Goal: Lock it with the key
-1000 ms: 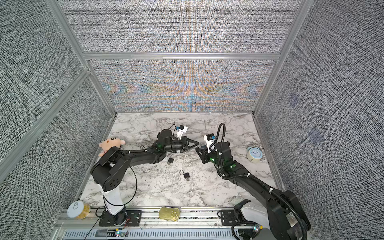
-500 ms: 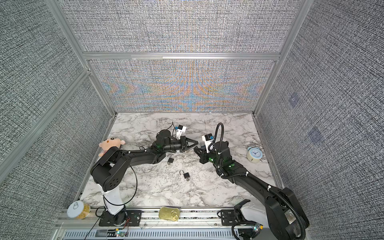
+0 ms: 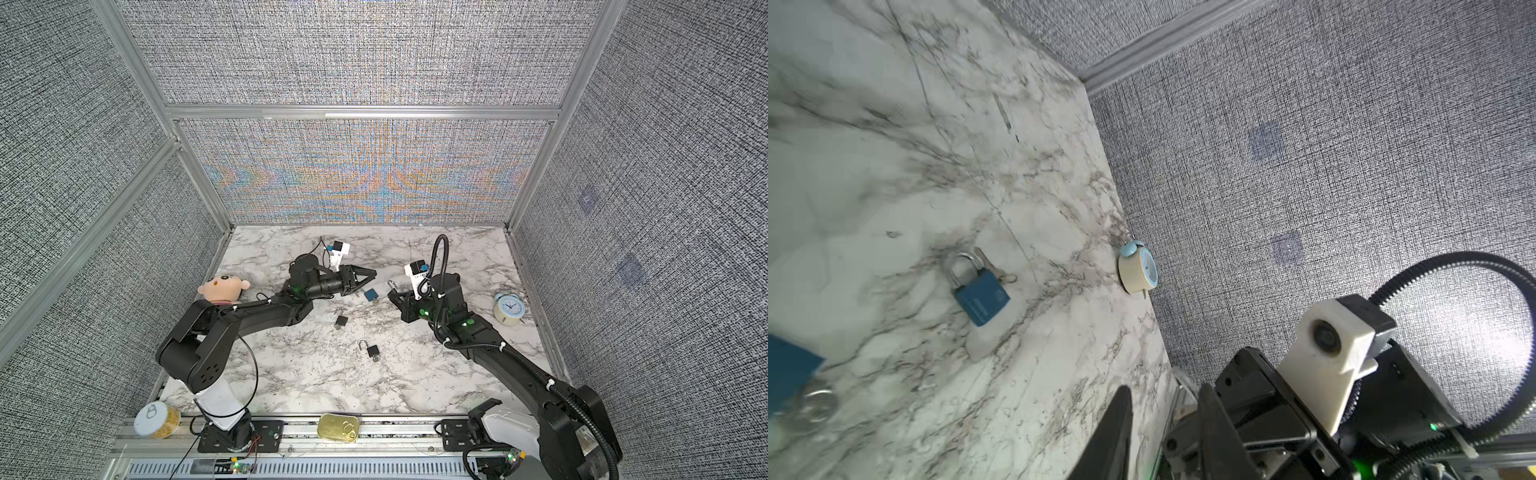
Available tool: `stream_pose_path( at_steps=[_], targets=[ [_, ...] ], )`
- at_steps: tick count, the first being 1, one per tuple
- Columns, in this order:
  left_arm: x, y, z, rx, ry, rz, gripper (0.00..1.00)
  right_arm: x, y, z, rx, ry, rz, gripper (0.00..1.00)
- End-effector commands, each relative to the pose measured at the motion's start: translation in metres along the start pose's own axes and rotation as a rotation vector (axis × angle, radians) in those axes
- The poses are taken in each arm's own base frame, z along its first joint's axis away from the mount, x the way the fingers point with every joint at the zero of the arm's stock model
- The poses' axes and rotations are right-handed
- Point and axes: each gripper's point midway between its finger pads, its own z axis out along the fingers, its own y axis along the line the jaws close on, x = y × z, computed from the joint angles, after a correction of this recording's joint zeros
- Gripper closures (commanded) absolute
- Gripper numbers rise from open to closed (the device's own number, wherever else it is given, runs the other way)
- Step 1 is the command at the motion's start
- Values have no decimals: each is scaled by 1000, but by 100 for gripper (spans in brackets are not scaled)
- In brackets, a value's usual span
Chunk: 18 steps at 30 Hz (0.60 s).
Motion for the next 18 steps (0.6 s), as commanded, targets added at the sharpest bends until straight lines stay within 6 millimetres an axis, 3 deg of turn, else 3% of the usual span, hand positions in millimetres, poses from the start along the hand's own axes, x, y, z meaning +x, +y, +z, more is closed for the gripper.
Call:
stream_pose_path(
  at_steps=[1, 8, 18],
  targets=[
    [-1, -7, -11, 2, 26, 160, 70, 20, 19, -4, -110, 120, 8, 100],
    [24, -36, -23, 93, 157, 380, 70, 32, 40, -6, -267, 212, 37, 100],
    [61, -36, -23, 160, 310, 398, 70, 34, 59, -5, -461, 271, 112, 100]
  ],
)
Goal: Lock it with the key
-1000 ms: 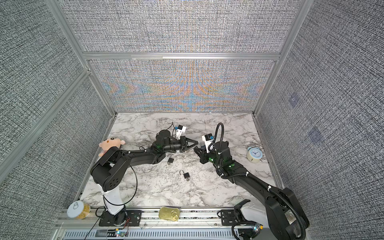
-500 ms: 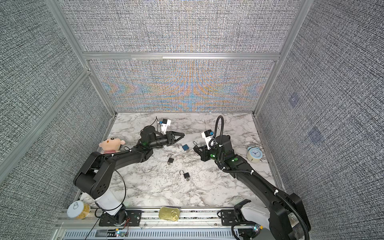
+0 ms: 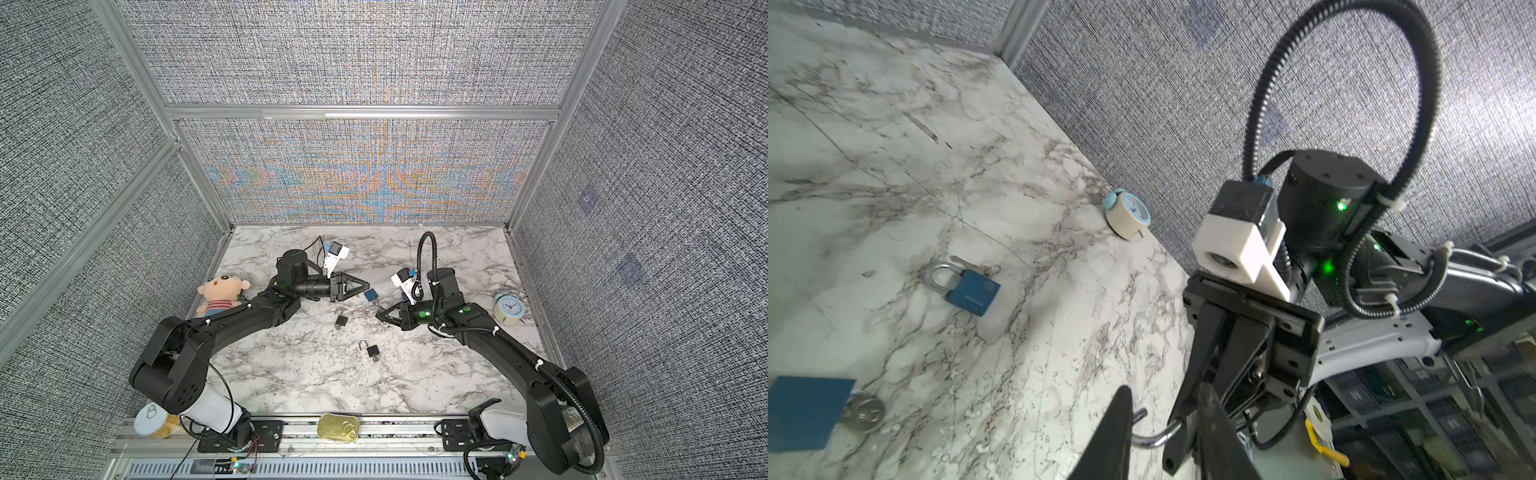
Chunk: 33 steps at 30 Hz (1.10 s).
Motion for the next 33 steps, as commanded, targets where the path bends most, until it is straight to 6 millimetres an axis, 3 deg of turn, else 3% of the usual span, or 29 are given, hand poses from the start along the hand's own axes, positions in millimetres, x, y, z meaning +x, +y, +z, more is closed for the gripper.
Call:
stream_pose_path(
  at_steps=[1, 6, 16, 33],
  targets=[
    [14, -6, 6, 48, 65, 31, 70, -4, 19, 0, -109, 10, -14, 100],
    [25, -6, 16, 64, 98, 22, 70, -5, 19, -1, -117, 9, -2, 100],
    [33, -5, 13, 53, 117, 14, 72, -11, 13, -7, -101, -15, 21, 100],
    [34, -4, 11, 34, 113, 21, 76, -11, 7, -5, -83, -18, 41, 100]
  ],
)
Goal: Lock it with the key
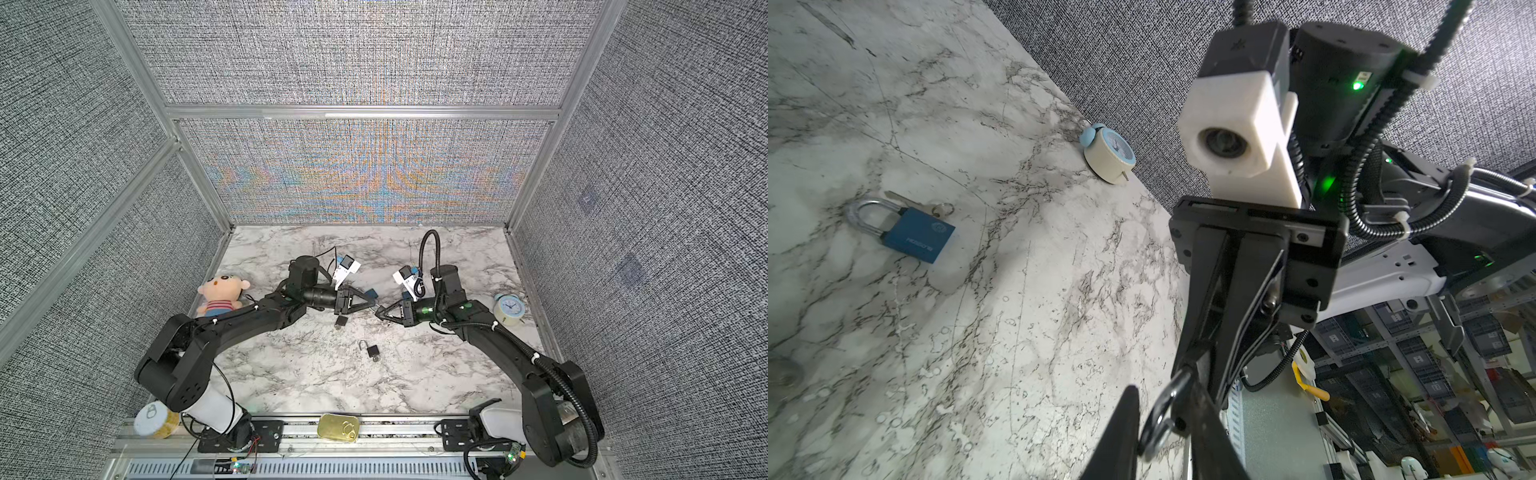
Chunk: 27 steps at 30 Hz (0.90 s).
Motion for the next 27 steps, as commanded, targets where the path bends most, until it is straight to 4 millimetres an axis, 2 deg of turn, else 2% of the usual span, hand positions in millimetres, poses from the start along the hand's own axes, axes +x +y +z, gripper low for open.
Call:
stream_pose_path(
  at_steps=[1, 15, 20, 27],
  targets=[
    [-2, -3, -1, 4, -5, 31, 76, -5, 4, -1, -13, -12, -19, 100],
    [-3, 0, -1, -12, -5, 26, 85, -6, 4, -2, -10, -18, -20, 100],
    [-2, 3, 0, -21, -4, 19, 100, -8, 9, -3, -24, -23, -22, 100],
    [-1, 3, 0, -22, -4, 17, 100, -10, 21, -8, -64, -33, -29, 100]
  ],
)
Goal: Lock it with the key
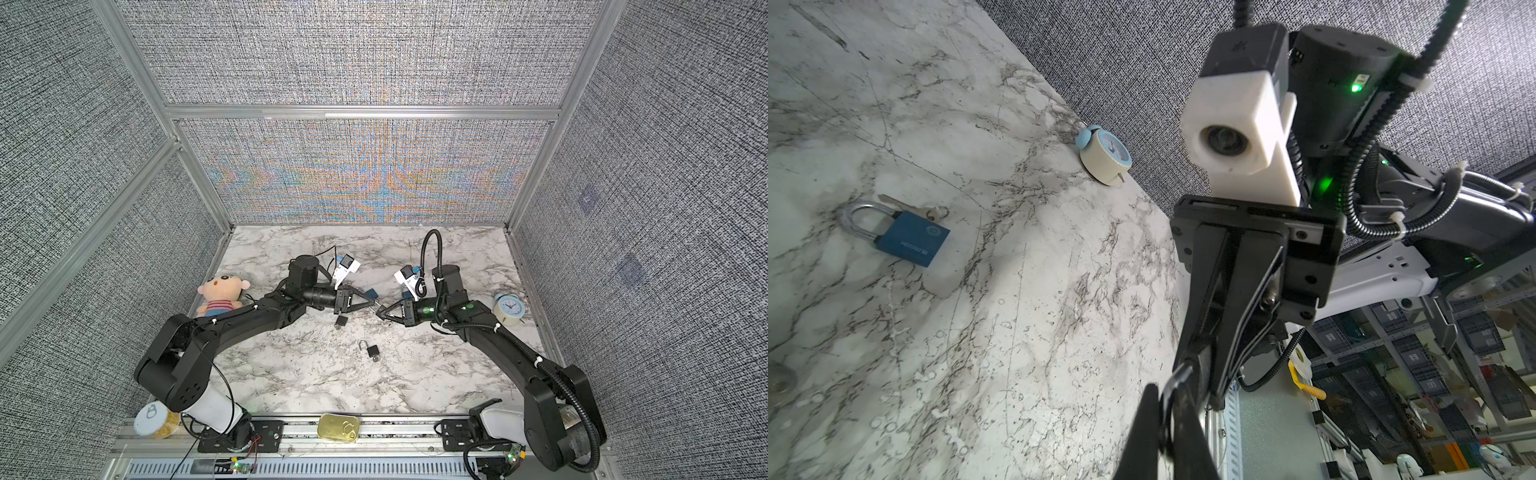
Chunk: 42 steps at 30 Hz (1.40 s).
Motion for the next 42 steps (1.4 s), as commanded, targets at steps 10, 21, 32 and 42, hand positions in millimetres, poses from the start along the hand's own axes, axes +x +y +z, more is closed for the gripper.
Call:
stream_pose_path(
  at_steps=[10, 21, 32, 42],
  targets=[
    [-2, -2, -5, -44, -33, 36, 100, -10, 26, -7, -111, -19, -1, 100],
    [-10, -9, -9, -54, -57, 48, 100, -13, 31, -11, -106, -37, -3, 100],
    [-15, -15, -15, -85, -77, 56, 100, -16, 39, -14, -126, -55, -5, 100],
    [-11, -16, -16, -95, -69, 58, 100, -16, 54, -20, -173, -83, -9, 100]
  ],
)
